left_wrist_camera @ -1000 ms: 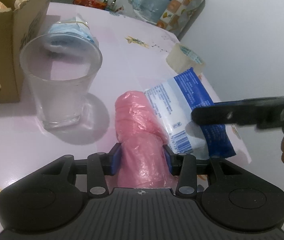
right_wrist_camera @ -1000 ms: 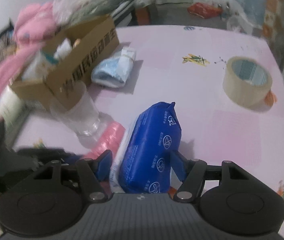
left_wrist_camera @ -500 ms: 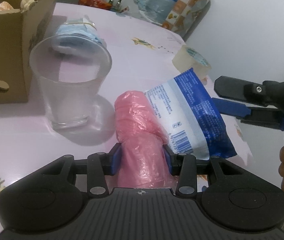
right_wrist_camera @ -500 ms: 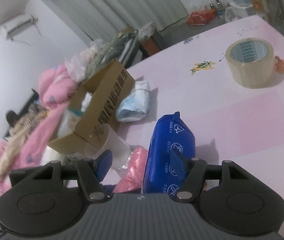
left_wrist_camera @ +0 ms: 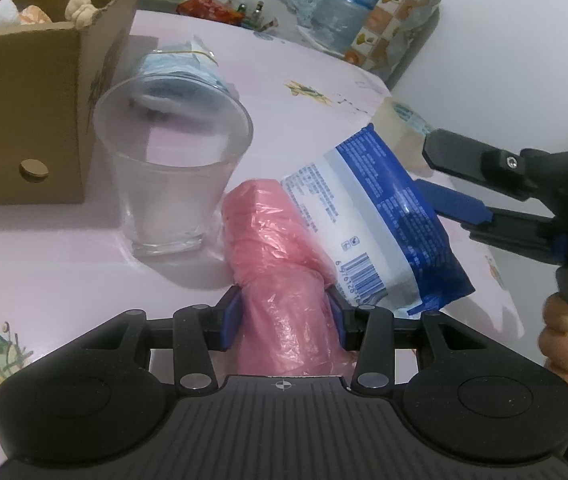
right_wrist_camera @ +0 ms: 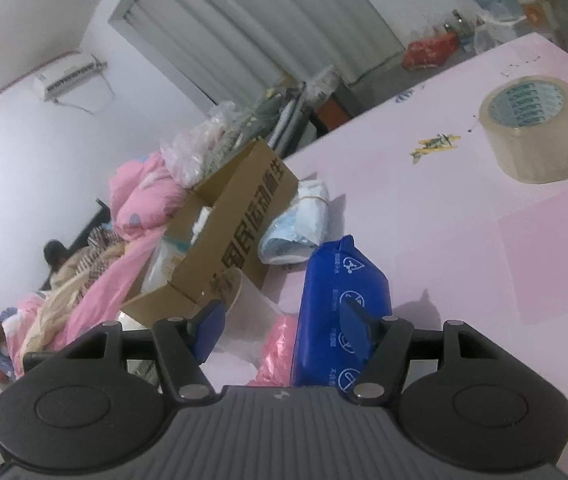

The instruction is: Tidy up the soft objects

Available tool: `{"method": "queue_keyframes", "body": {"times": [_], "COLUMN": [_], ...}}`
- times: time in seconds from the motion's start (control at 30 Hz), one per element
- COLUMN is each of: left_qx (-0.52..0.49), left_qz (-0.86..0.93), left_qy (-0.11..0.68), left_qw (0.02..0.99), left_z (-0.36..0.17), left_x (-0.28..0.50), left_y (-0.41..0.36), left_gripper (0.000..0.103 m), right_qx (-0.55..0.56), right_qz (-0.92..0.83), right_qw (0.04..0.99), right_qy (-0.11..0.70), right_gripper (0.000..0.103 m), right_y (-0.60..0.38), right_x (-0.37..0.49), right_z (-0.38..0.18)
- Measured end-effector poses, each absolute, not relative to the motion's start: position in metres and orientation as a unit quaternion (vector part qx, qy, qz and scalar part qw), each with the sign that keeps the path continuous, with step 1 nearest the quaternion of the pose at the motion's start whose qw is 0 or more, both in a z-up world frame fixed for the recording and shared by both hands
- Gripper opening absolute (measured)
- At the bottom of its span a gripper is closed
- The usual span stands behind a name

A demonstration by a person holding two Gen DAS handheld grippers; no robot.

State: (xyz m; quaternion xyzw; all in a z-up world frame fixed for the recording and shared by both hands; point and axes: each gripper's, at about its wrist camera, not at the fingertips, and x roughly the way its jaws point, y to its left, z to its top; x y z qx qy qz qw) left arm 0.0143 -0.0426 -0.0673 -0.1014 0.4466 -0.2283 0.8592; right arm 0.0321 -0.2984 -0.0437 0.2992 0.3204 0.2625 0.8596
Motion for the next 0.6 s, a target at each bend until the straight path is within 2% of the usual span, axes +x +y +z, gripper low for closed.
{"method": "queue_keyframes", "body": {"times": [0.2, 0.33, 0.6], "left_qx": [-0.100, -0.095, -0.077], "left_qz": [-0.234, -0.233, -0.261], "left_qy": [0.445, 0.436, 0.437], "left_qw": [0.859, 0.864, 0.857], "left_z": [-0.067, -0.069, -0.053], "left_x": [0.014, 0.013, -0.002], "left_y": [-0.043, -0.044, -0.042], "left_gripper": [0.045, 0.039, 0.038], "right_qx": [0.321, 0.312, 0.330], "right_qz": [0.236, 0.221, 0.204], "right_qw": [0.862, 0.865, 0.858], "right_qy": [0.315, 0.325, 0.338], "right_gripper": [0.063, 0.063, 0.063], "right_y": [-0.307, -0.311, -0.331], "right_x": [0.036, 0.033, 0.031], "right_z": [-0.058, -0.062, -0.068]}}
